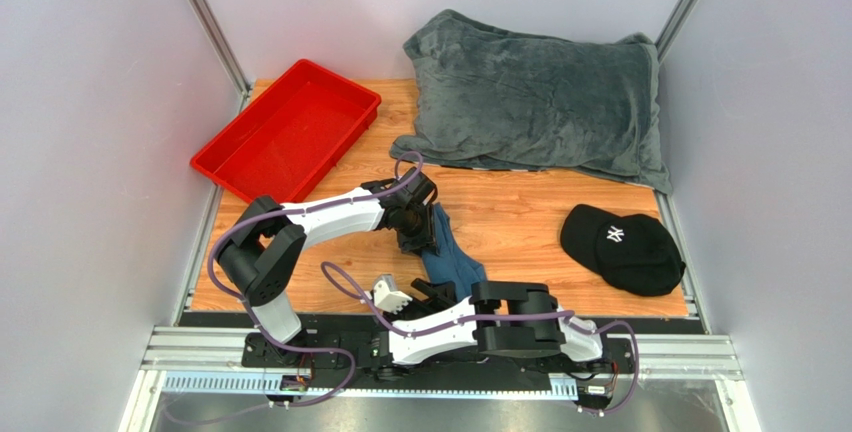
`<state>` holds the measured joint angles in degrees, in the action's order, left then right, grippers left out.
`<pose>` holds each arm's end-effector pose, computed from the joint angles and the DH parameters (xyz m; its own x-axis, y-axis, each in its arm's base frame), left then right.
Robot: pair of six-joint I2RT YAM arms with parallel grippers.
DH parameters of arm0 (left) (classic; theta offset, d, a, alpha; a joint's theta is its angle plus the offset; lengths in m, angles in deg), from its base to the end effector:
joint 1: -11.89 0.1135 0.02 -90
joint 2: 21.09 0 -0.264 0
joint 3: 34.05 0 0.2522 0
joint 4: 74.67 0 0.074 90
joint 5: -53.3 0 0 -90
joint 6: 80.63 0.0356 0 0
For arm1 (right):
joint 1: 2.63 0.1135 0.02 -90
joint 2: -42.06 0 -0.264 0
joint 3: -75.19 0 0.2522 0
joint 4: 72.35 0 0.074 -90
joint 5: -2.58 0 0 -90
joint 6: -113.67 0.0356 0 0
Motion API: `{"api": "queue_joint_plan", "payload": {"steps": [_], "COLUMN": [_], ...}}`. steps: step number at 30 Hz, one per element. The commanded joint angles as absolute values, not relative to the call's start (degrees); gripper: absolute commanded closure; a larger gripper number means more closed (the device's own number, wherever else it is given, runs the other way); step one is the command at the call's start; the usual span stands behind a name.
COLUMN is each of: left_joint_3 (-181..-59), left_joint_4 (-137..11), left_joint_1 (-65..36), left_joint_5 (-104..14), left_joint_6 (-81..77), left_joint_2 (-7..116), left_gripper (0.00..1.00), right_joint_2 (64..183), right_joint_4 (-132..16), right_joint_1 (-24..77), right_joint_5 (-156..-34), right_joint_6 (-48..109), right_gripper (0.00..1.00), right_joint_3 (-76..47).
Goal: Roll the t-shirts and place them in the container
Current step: Roll the T-shirt to the center of the board.
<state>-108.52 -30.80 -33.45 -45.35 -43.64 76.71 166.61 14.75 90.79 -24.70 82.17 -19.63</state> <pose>0.2280 -0.2383 0.1745 -0.9843 -0.1274 -0.1224 -0.0698 0.9169 -0.3929 0.0108 0.3492 0.1253 -0.3419 -0.8302 -0.4404 -0.2719 0.5360 -0.7992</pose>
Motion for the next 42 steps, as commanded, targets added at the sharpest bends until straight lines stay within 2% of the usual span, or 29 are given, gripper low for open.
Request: {"api": "queue_joint_plan", "payload": {"steps": [1, 8, 11, 15, 23, 30, 42], "left_joint_3": [-106.96, -107.14, -107.13, -107.49, -107.05, -103.63, -93.78], "left_joint_4": [-23.46, -24.16, -24.87, -25.92, -30.14, -34.62, -53.14], "left_joint_1": [-33.81, -33.72, -33.81, -32.67, -28.89, -28.10, -27.13], "left_joint_5": [-42.77, -43.64, -43.91, -44.61, -48.30, -49.53, -53.14], "left_joint_6": [-41.69, -41.43, -41.25, -40.46, -38.00, -37.47, -41.60], "left_joint_2": [76.73, 76.30, 75.33, 73.75, 69.27, 66.45, 65.04], "left_gripper": [0.58, 0.57, 0.56, 0.44, 0.35, 0.34, 0.33], "right_joint_2": [169.23, 167.32, 161.80, 150.98, 134.71, 131.09, 132.76], "right_joint_4": [24.29, 19.03, 7.12, -8.37, -31.93, -39.34, -42.51], "right_joint_1": [89.65, 89.30, 88.25, 85.62, 77.19, 70.94, 67.07], "right_joint_5": [-20.97, -21.85, -24.12, -31.57, -49.78, -64.11, -72.73], "right_joint_6": [89.75, 88.97, 83.80, 76.06, 68.84, 69.72, 72.71], "right_gripper": [0.21, 0.34, 0.38, 0.45, 0.51, 0.54, 0.59], "right_joint_3": [-21.37, -17.52, -12.35, -3.46, 11.32, 17.74, 20.03]}}
